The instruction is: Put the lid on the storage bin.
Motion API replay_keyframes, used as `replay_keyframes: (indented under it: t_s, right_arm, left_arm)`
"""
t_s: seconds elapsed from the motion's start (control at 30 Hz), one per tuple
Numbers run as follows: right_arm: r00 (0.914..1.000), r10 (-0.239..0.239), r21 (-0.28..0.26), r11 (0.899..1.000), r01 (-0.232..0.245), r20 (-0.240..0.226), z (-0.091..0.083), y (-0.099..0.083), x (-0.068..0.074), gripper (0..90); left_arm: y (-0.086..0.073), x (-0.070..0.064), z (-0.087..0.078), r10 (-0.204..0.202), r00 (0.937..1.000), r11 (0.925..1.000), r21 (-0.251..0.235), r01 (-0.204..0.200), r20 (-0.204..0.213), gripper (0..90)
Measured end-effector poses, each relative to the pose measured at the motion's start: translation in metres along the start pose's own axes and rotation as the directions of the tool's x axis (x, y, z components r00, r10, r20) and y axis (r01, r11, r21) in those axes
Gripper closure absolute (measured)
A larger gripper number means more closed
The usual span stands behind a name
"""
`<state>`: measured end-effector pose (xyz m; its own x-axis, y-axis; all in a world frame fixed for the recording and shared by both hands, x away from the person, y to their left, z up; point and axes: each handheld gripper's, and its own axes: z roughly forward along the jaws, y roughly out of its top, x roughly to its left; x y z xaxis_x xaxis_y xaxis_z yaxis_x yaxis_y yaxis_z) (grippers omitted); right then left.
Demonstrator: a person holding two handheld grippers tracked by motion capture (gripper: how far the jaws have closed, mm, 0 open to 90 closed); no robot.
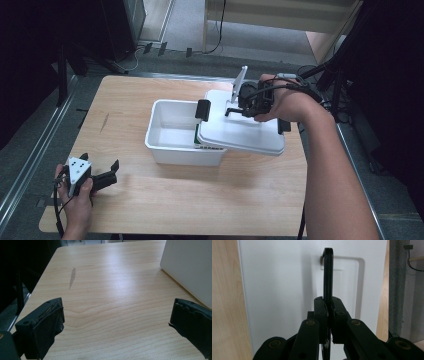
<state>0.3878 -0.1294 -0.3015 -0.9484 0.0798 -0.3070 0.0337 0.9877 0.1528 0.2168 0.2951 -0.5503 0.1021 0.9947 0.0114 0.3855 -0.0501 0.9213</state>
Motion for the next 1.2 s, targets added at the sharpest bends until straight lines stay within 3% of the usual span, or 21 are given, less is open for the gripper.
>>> replay_keyframes:
  t_s: [0.47,1.2]
  right_arm:
    - [0.9985,-0.053,-0.021,0.998,0.052,-0.013,0.005,0.044,0.001,85.3]
    - [0.9937,-0.103,-0.052,0.994,0.101,-0.044,0.017,0.098,0.004,85.3]
  left_arm:
    - [0.000,0.000,0.000,-0.004,1.0000,1.0000,0.002,0.004,-0.001,0.0]
    - [0.000,0.000,0.000,-0.002,1.0000,1.0000,-0.003,0.002,-0.003,0.0]
